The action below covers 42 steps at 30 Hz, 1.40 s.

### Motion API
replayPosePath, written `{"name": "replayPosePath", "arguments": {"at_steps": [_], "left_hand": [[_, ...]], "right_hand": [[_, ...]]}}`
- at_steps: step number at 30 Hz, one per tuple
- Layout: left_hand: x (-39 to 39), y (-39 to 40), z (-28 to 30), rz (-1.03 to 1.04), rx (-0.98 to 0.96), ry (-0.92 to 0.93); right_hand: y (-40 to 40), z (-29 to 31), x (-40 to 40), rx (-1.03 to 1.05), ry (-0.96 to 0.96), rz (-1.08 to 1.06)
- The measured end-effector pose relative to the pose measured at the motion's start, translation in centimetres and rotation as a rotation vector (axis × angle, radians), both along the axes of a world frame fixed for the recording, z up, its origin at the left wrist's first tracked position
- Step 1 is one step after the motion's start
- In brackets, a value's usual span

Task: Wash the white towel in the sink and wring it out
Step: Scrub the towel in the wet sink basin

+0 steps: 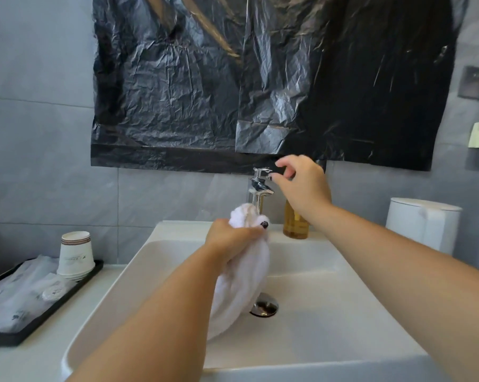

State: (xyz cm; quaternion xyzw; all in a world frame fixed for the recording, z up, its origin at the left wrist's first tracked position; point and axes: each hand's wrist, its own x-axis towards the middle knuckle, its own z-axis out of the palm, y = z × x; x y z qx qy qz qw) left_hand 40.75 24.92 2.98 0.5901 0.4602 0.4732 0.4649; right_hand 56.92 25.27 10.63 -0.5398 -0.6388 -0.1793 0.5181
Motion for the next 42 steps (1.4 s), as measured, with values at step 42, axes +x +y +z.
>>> {"name": "replayPosePath", "arguments": {"at_steps": [42], "left_hand": [[3.3, 1.3, 0.3, -0.076, -0.146, 0.147]], "right_hand": [[2.0, -6.1, -0.1, -0.473, 0.93, 0.532]]}}
